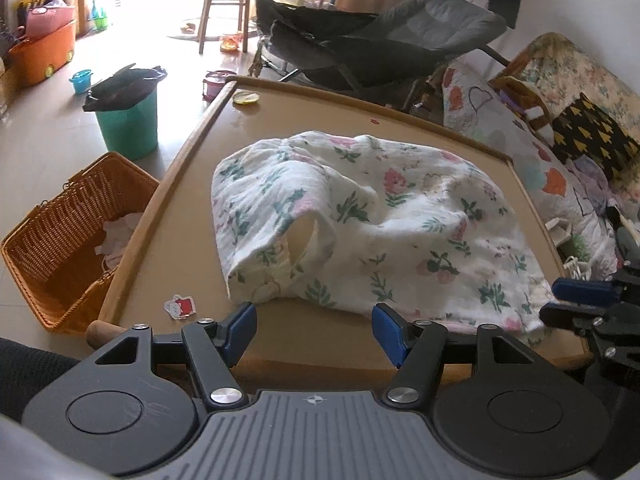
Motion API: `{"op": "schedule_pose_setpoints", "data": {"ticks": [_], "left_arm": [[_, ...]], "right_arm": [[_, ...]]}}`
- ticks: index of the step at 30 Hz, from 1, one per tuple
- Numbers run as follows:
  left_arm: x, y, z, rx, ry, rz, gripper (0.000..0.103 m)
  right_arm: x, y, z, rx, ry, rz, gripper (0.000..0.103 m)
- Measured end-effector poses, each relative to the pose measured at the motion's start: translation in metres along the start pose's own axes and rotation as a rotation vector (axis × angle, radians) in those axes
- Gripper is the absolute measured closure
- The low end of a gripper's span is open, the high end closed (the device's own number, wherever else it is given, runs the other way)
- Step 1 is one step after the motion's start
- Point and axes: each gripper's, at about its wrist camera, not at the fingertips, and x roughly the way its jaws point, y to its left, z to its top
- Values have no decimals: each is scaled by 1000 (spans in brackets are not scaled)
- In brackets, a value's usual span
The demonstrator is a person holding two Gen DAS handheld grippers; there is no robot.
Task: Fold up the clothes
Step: 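Lay the floral cloth onto the table and open the left gripper, then grasp the cloth edge with the right gripper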
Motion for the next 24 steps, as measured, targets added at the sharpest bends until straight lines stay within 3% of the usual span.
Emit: {"op": "schedule_pose_setpoints", "data": {"ticks": [12,24], "left_arm": [[0,-3,0,10,-11,1,37],[3,1,2,-13,-8,-1,37]], "right_arm": [[39,22,10,-137,87,95,81],[61,22,9,-173,142,92,81]]}}
